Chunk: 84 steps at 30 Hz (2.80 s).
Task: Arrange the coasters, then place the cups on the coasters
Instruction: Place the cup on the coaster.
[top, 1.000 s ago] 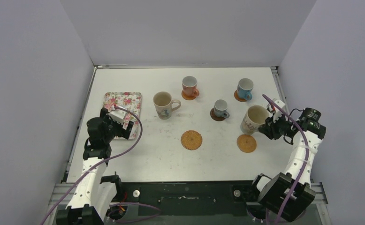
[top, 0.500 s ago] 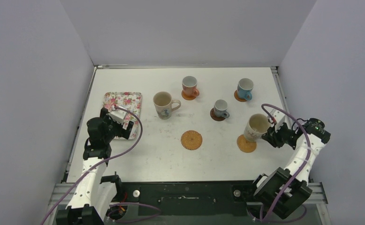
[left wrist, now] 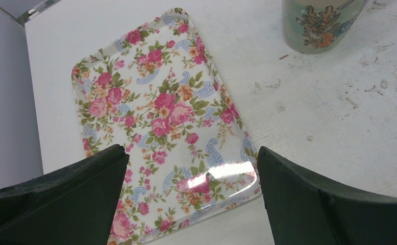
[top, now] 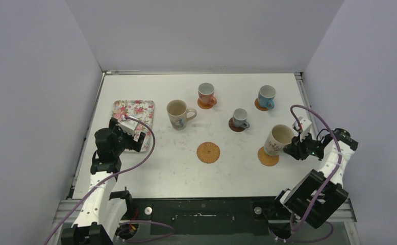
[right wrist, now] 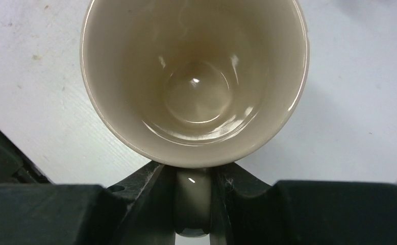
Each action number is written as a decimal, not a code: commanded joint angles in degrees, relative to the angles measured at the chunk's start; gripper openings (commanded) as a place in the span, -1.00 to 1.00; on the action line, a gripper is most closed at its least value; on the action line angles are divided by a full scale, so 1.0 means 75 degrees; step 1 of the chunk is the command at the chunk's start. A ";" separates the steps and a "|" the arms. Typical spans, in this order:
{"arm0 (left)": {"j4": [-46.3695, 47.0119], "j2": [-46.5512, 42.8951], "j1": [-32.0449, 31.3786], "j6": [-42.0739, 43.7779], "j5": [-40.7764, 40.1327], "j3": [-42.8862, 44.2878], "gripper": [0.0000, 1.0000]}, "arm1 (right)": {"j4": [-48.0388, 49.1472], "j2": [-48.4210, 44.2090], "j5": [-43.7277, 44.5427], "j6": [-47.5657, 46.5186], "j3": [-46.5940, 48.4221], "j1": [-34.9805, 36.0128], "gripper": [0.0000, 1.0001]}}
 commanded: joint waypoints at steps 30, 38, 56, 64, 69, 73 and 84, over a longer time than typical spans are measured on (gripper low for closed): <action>0.0362 -0.0047 -0.0016 0.0085 0.0141 -0.0006 0.95 | 0.0722 0.0178 0.0042 0.0262 -0.0055 0.0687 -1.00; 0.0325 -0.0060 -0.0015 0.0084 0.0175 0.0000 0.95 | 0.0634 0.0226 0.0219 0.0037 -0.0183 0.0708 -1.00; 0.0297 -0.0128 -0.0015 0.0120 0.0235 -0.0023 0.95 | 0.0215 0.0200 0.0105 -0.0474 -0.0397 0.0701 -1.00; 0.0284 -0.0098 -0.0015 0.0121 0.0223 -0.0012 0.95 | 0.0304 0.0030 -0.0053 -0.0537 -0.0445 0.0602 -1.00; 0.0280 -0.0104 -0.0015 0.0126 0.0234 -0.0011 0.95 | 0.0406 -0.0243 -0.0210 -0.0508 -0.0548 0.0604 -1.00; 0.0260 -0.0129 -0.0015 0.0127 0.0234 -0.0011 0.95 | 0.0456 -0.0315 -0.0239 -0.0484 -0.0585 0.0603 -1.00; 0.0247 -0.0151 -0.0017 0.0132 0.0223 -0.0012 0.95 | 0.0691 0.0246 -0.0280 -0.0530 -0.0656 0.0600 -1.00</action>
